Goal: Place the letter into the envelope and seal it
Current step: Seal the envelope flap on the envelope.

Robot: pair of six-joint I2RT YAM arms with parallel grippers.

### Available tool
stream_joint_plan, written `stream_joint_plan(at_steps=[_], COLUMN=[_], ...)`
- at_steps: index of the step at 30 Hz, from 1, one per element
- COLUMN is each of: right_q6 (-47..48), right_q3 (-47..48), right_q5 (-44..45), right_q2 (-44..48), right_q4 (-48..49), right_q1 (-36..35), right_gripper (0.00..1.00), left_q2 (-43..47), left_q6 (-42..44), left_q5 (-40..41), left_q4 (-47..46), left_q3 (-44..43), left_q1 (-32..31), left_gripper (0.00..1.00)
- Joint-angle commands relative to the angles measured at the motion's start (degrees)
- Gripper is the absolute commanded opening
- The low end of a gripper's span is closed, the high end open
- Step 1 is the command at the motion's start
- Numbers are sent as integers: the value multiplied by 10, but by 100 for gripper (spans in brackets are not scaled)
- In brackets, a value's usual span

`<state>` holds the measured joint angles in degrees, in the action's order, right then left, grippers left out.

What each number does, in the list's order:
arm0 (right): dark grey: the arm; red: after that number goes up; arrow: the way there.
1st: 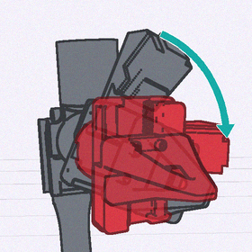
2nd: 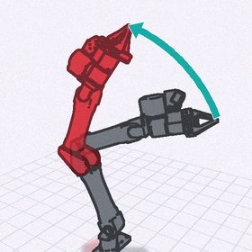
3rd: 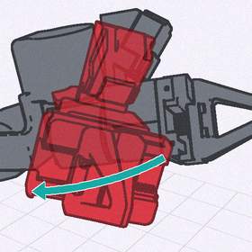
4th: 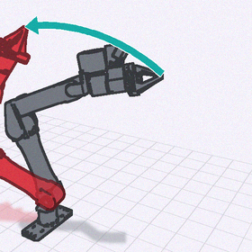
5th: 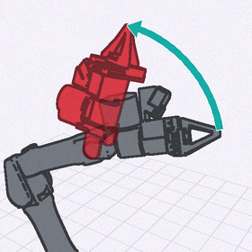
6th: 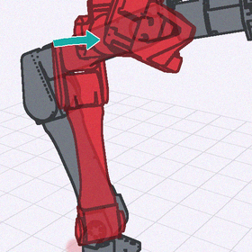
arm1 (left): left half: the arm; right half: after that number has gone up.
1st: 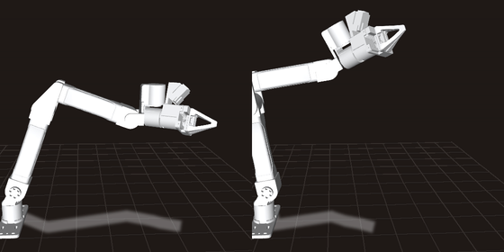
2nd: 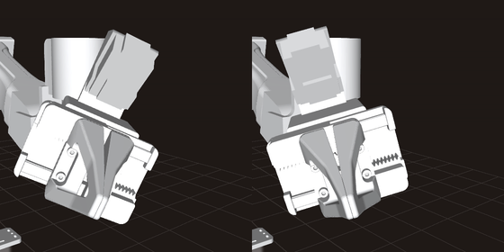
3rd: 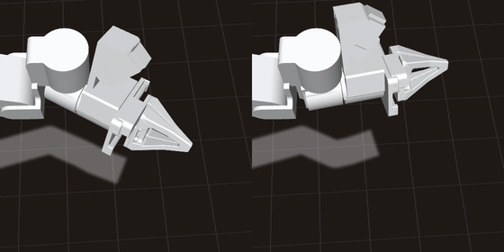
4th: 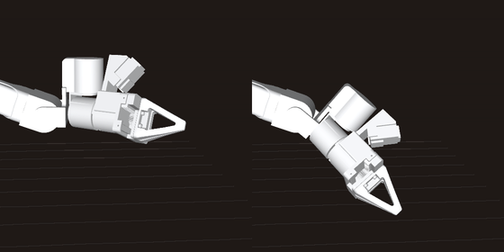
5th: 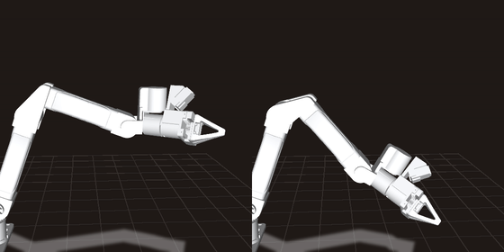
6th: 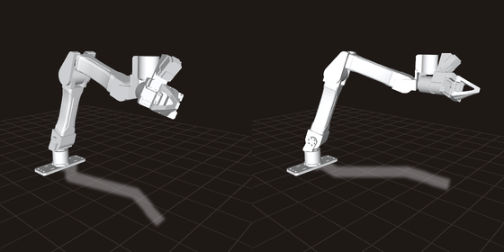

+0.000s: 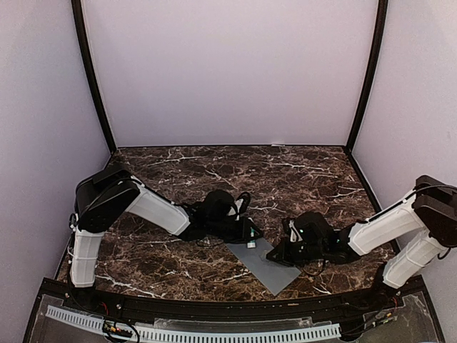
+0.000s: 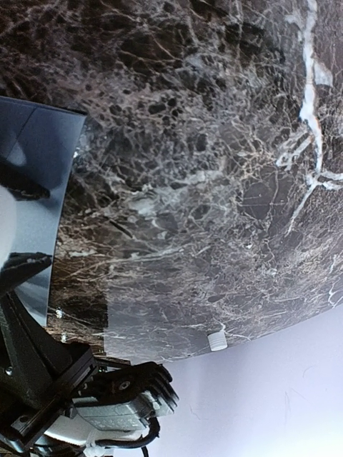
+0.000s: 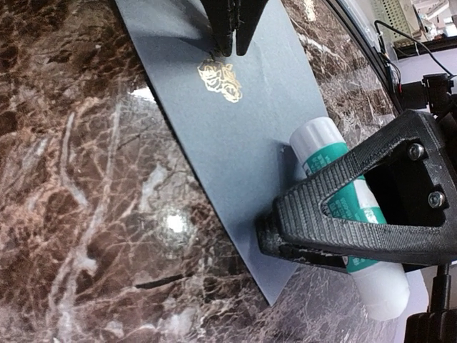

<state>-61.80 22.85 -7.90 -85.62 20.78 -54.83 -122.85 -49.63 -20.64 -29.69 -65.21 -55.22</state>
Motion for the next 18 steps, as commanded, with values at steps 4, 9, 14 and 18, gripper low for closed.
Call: stream_joint_plan(at_steps=[4, 9, 14, 18], right_q6=[2, -1, -10, -21], right_q3=[18, 25, 18, -2], right_q5=[-8, -9, -3, 3], right_q2=[-41, -53, -46, -28], right_q4=[7, 12, 7, 3], right_q1=[-9, -16, -23, -29], right_gripper=[0, 0, 0, 0], left_q2=[25, 26, 28, 29], left_q6=[8, 8, 8, 10], left_q5=[-3, -3, -2, -1], left_q4=[34, 33, 35, 35], left_q3=[-1, -2, -1, 0], left_q1=[-1, -1, -1, -1], left_gripper=[0, 0, 0, 0])
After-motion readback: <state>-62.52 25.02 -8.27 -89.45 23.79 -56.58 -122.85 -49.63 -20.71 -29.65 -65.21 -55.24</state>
